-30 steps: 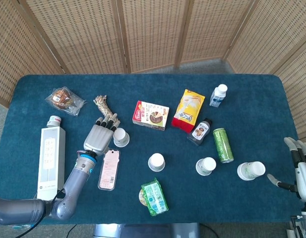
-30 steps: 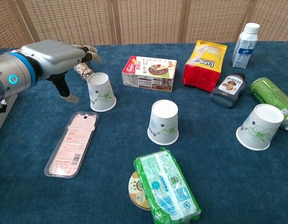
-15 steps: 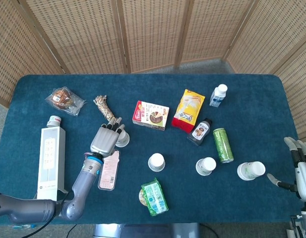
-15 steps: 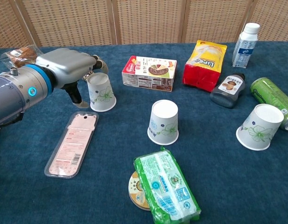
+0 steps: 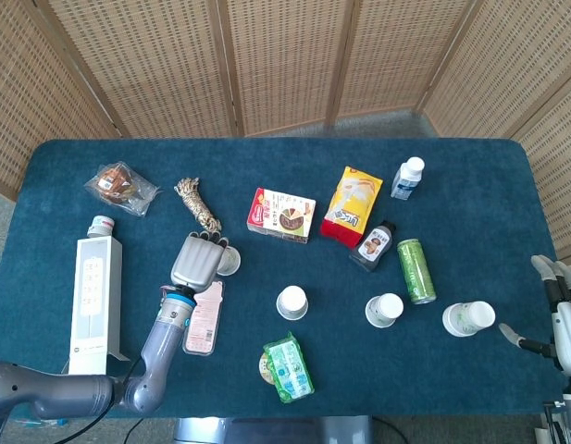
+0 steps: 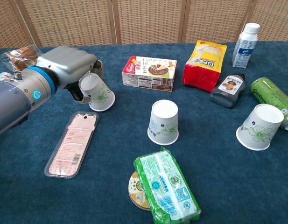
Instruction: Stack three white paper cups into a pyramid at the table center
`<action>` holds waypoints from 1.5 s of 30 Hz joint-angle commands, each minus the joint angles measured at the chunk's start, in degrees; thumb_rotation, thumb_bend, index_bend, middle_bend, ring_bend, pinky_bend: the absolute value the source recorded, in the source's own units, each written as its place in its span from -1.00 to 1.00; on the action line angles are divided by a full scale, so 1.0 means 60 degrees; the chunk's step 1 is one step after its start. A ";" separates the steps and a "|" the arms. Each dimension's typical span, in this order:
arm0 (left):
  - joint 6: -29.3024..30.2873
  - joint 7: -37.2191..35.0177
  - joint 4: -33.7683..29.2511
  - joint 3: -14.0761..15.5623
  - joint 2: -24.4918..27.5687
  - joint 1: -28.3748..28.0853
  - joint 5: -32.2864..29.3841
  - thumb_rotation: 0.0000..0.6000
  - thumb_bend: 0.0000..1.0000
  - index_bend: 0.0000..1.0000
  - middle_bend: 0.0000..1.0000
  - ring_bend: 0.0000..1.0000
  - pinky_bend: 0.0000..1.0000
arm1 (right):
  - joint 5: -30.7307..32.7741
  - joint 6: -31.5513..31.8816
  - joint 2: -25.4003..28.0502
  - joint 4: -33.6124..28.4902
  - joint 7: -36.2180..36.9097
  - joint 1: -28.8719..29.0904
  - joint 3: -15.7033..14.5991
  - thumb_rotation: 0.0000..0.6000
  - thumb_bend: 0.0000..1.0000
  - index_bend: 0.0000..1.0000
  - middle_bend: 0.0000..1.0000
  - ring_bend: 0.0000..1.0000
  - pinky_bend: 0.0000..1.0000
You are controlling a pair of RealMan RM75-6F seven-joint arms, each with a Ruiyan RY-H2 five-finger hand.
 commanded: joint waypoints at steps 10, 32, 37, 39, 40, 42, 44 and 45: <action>-0.0347 -0.0725 -0.1305 -0.0243 0.1110 0.0111 0.0559 1.00 -0.40 -0.30 -0.26 -0.27 -0.02 | -0.0047 0.0021 -0.0022 -0.0044 -0.0103 -0.0003 -0.0025 1.00 -0.84 -1.00 -1.00 -1.00 -1.00; -0.1347 -0.1031 -0.2695 0.0210 0.1575 -0.0157 0.0056 1.00 -0.40 -0.35 -0.30 -0.30 -0.05 | -0.0101 0.0026 -0.0047 -0.0070 -0.0206 0.0003 -0.0055 1.00 -0.84 -1.00 -1.00 -1.00 -1.00; -0.1357 -0.0772 -0.2836 0.0198 0.1363 -0.0353 -0.0398 1.00 -0.40 -0.35 -0.31 -0.31 -0.08 | -0.0113 0.0030 -0.0054 -0.0075 -0.0219 0.0002 -0.0061 1.00 -0.84 -1.00 -1.00 -1.00 -1.00; -0.1296 -0.0619 -0.2858 0.0213 0.1271 -0.0422 -0.0537 1.00 -0.40 -0.35 -0.31 -0.31 -0.08 | -0.0114 0.0035 -0.0054 -0.0073 -0.0225 0.0001 -0.0061 1.00 -0.84 -1.00 -1.00 -1.00 -1.00; -0.1248 -0.0550 -0.2877 0.0215 0.1209 -0.0458 -0.0621 1.00 -0.40 -0.35 -0.31 -0.31 -0.09 | -0.0114 0.0038 -0.0054 -0.0076 -0.0216 -0.0002 -0.0061 1.00 -0.84 -1.00 -1.00 -1.00 -1.00; -0.1171 -0.0416 -0.2879 0.0240 0.1122 -0.0520 -0.0681 1.00 -0.40 -0.35 -0.31 -0.31 -0.09 | -0.0118 0.0035 -0.0053 -0.0073 -0.0214 0.0000 -0.0062 1.00 -0.84 -1.00 -1.00 -1.00 -1.00; -0.1033 -0.0208 -0.2845 0.0285 0.1003 -0.0591 -0.0714 1.00 -0.40 -0.35 -0.31 -0.31 -0.09 | -0.0121 0.0031 -0.0050 -0.0074 -0.0199 0.0003 -0.0062 1.00 -0.84 -1.00 -1.00 -1.00 -1.00; -0.0993 -0.0132 -0.2835 0.0299 0.0954 -0.0621 -0.0745 1.00 -0.40 -0.35 -0.31 -0.31 -0.09 | -0.0118 0.0034 -0.0047 -0.0076 -0.0187 0.0002 -0.0059 1.00 -0.84 -1.00 -1.00 -1.00 -1.00</action>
